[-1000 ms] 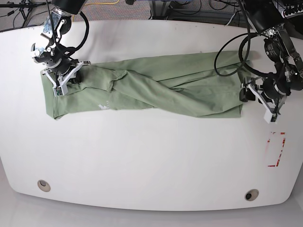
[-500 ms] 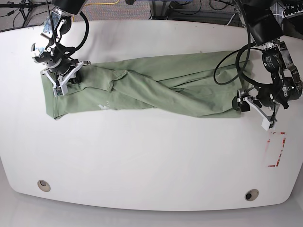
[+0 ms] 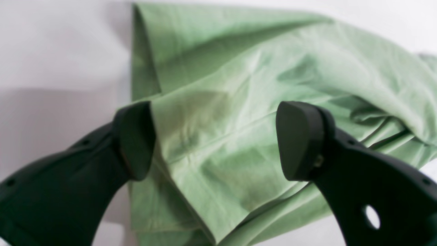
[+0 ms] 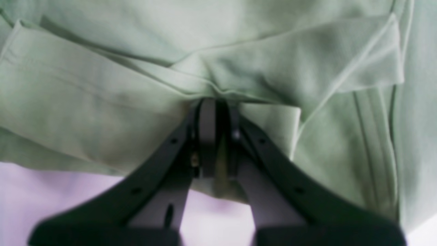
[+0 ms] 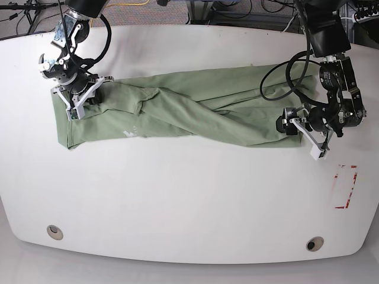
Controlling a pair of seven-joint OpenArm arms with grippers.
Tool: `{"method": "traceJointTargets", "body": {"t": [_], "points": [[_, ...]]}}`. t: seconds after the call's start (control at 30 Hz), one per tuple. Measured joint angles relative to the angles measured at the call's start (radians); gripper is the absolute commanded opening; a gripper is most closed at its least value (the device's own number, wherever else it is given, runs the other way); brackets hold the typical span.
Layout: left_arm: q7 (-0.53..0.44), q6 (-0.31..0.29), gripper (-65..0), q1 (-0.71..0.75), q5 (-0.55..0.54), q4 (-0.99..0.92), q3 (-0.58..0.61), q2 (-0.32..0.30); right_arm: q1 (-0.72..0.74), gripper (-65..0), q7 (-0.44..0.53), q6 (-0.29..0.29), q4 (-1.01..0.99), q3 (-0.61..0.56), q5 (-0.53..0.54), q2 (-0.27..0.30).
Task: Fold the T-shirt properly
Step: 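Adjust the left gripper's grasp on the strip's end, pinching the edge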
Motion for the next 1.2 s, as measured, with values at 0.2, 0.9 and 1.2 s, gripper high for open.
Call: {"method": "traceJointTargets", "body": {"t": [0.2, 0.9, 1.2], "points": [[0.002, 0.0, -40.8, 0.002, 0.004, -0.012, 0.048, -0.008, 0.0, -61.0, 0.0, 0.0, 0.0, 0.0, 0.0, 0.0], [0.0, 0.0, -53.5, 0.024, -0.004, -0.013, 0.054, -0.005, 0.0, -61.0, 0.0, 0.0, 0.0, 0.0, 0.0, 0.0], [0.003, 0.0, -53.5, 0.04, -0.003, -0.014, 0.05, -0.005, 0.001, -61.0, 0.0, 0.0, 0.0, 0.0, 0.0, 0.0]]}}
